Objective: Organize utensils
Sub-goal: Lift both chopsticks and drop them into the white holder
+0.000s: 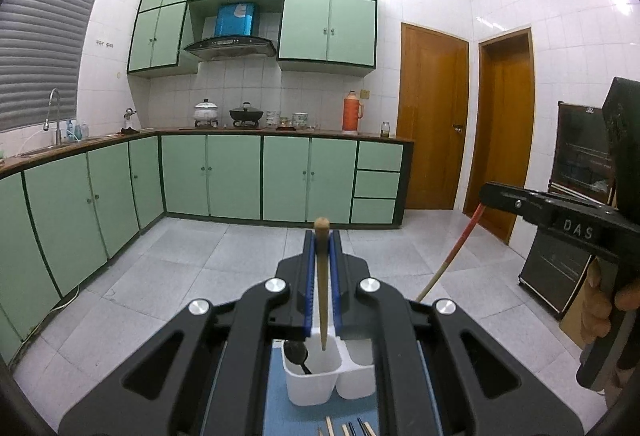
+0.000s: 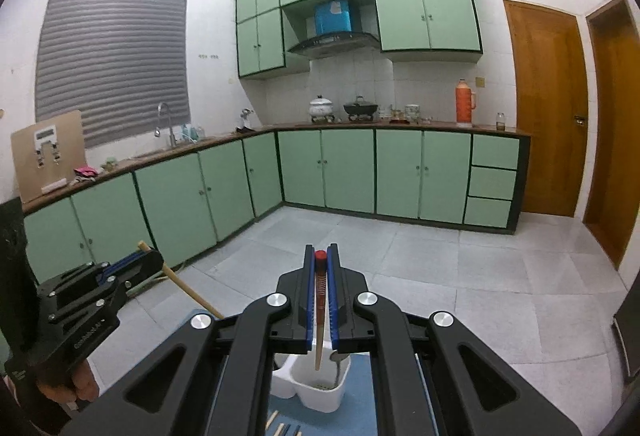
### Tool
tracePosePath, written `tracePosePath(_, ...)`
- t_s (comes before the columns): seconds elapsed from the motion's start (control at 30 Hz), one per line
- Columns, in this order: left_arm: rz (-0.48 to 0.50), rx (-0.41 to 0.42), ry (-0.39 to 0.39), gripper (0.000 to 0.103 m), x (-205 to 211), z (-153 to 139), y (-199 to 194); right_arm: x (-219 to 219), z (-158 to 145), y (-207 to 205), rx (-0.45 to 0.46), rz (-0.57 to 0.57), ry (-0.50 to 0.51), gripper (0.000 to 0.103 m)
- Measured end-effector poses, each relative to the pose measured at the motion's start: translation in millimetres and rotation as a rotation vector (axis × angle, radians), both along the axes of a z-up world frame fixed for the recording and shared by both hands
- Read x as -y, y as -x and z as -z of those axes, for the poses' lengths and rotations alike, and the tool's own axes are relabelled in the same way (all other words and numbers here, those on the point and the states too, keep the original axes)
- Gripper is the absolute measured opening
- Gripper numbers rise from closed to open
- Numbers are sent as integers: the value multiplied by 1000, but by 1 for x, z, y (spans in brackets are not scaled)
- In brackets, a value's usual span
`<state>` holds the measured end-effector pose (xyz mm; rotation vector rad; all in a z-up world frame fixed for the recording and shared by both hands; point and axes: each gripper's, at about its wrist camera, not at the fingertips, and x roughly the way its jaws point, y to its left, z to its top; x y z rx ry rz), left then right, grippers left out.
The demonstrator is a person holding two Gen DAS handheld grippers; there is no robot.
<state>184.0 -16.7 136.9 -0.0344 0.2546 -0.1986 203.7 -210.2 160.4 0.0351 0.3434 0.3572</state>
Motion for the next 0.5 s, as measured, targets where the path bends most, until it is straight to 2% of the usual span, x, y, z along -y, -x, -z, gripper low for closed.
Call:
tracePosePath(0.2,-9,-11,-21,6,11,32,-33,-6,39,-32,-73,-7,-18,6)
tracePosePath(0.3,0,-36,-49,6,16,48,-43,-10,56,-39,-106,-24,-29,6)
tracePosePath(0.5,19,-109,-56,7,14,67,-53,-18,79,-40,-159,-57,0,6)
